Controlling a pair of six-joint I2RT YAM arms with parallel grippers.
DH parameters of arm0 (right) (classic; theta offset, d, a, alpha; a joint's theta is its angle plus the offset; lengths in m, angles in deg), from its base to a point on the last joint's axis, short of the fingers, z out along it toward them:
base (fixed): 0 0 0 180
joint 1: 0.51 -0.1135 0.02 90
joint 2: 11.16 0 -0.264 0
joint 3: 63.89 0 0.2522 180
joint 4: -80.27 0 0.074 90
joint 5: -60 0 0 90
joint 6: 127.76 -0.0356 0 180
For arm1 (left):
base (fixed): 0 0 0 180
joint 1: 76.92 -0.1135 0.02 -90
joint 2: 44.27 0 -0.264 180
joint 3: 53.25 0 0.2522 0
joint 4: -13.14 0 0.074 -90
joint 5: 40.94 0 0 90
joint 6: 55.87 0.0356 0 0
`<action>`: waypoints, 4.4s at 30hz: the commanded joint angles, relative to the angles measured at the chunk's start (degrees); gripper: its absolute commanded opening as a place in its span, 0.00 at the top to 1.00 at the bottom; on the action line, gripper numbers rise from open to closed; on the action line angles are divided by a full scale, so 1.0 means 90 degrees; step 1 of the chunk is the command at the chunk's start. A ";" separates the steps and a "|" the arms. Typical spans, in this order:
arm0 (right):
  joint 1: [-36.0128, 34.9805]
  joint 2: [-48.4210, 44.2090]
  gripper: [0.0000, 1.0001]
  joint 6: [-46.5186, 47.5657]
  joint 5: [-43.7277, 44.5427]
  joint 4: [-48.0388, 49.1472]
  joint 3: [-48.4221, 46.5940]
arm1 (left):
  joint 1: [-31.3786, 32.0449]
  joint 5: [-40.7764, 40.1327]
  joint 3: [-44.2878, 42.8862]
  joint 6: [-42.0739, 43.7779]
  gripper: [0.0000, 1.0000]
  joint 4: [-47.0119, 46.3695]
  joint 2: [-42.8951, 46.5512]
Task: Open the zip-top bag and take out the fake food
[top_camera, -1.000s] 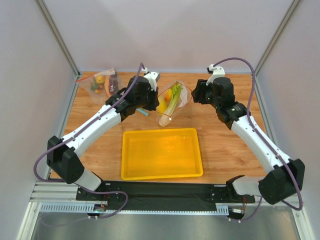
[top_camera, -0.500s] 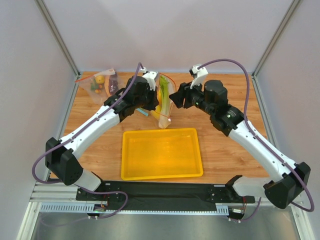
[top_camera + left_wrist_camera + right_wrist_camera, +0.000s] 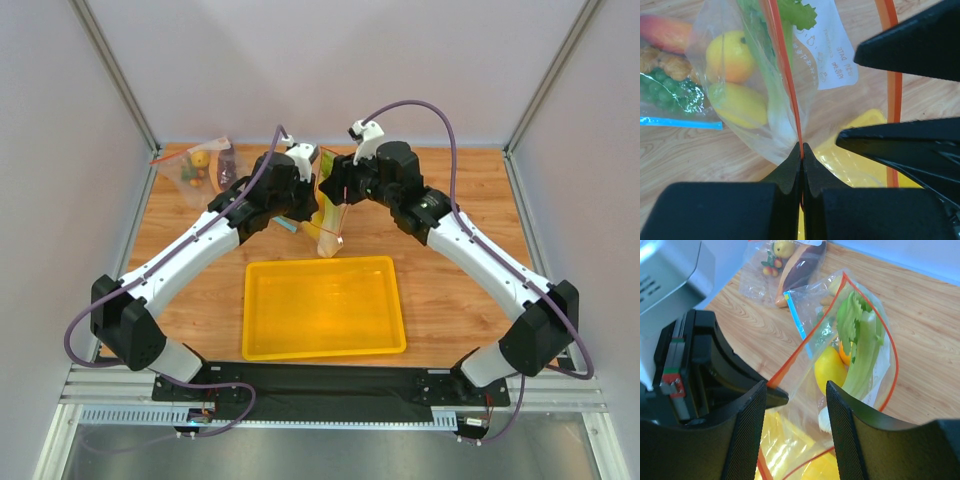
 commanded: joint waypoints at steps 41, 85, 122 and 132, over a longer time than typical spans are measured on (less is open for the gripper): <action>0.0398 0.1314 0.50 0.0360 0.0719 0.0461 -0.1098 | 0.0003 0.0674 0.0279 0.0022 1.00 -0.0364 0.0388; 0.0037 -0.0101 1.00 0.0985 -0.0560 0.0989 0.0561 | -0.1188 0.1221 0.0250 -0.0349 1.00 -0.0384 0.0408; 0.0027 -0.0746 1.00 -0.0020 0.0191 0.2903 -0.0297 | -0.1032 0.1456 0.0123 -0.0232 1.00 -0.0179 -0.0042; 0.0027 -0.0863 1.00 0.0233 0.0279 0.2639 -0.0971 | -0.0973 0.1416 0.0103 -0.0222 1.00 -0.0120 -0.0081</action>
